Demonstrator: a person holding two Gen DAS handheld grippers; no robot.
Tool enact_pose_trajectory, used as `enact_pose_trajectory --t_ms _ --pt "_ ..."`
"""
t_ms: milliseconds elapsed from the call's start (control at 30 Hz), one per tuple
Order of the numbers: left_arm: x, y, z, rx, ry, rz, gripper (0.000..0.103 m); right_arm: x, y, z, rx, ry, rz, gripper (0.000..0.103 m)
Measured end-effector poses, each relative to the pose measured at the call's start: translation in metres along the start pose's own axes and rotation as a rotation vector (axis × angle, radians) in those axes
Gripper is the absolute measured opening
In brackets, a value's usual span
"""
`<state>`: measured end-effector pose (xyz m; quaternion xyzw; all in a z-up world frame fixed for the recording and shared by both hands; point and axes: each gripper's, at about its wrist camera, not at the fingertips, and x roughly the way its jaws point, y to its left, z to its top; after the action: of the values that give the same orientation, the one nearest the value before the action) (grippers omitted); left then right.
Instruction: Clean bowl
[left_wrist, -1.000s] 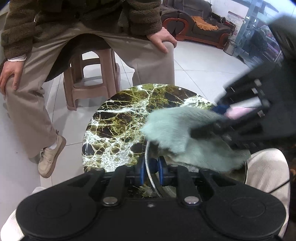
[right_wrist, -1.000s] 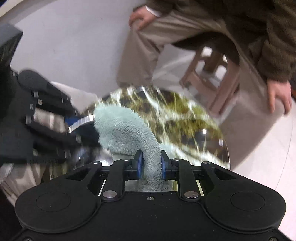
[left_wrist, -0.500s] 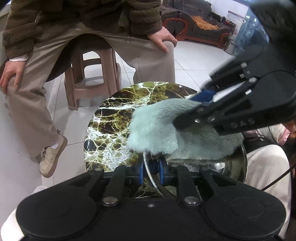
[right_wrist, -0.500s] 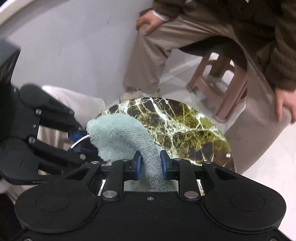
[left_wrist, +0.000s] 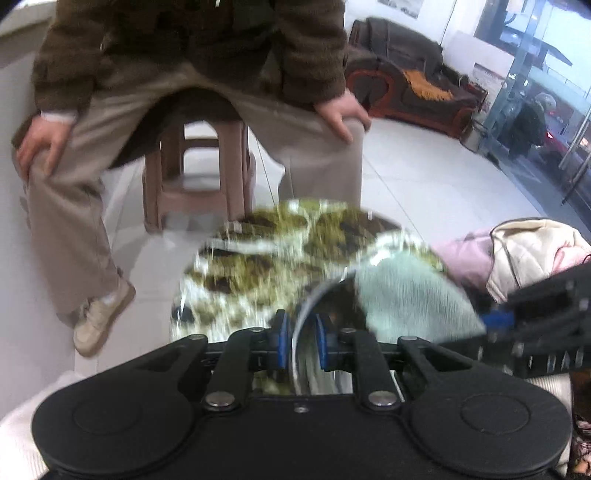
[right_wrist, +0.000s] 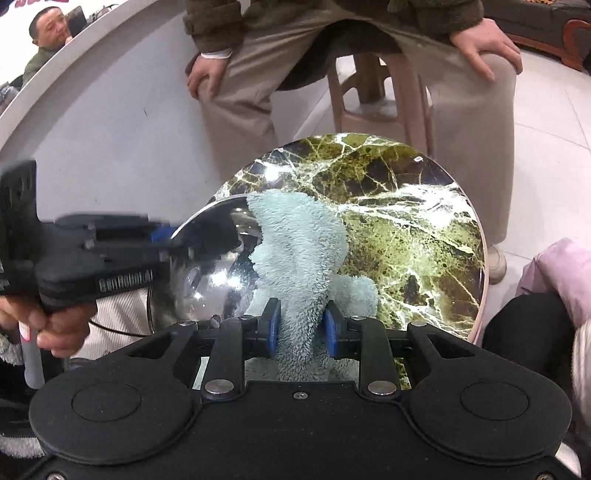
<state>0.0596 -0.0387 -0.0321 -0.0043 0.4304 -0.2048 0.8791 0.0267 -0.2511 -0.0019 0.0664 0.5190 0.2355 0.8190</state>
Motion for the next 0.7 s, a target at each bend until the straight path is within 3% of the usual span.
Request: enact_pose_trajectory --t_ms 233,367,433,500,700 --pt "-0.008 -0.002 -0.015 -0.009 0.046 0.011 0.008 0.014 0.001 0.025 -0.12 0.007 -0.053 0.015" --pt "-0.02 -0.004 -0.026 0.005 0.069 0.019 0.014 0.023 0.007 0.043 -0.225 0.034 -0.035 0.015" --pt "-0.02 -0.002 -0.019 0.014 0.055 0.023 0.013 0.027 0.021 0.049 -0.338 0.056 -0.047 0.015" --pt "-0.017 0.001 -0.01 0.022 0.044 0.021 0.013 0.028 0.025 0.052 -0.369 0.065 -0.053 0.015" --pt "0.006 0.004 -0.008 0.077 0.123 -0.03 0.013 0.035 0.045 0.06 -0.522 0.074 -0.084 0.02"
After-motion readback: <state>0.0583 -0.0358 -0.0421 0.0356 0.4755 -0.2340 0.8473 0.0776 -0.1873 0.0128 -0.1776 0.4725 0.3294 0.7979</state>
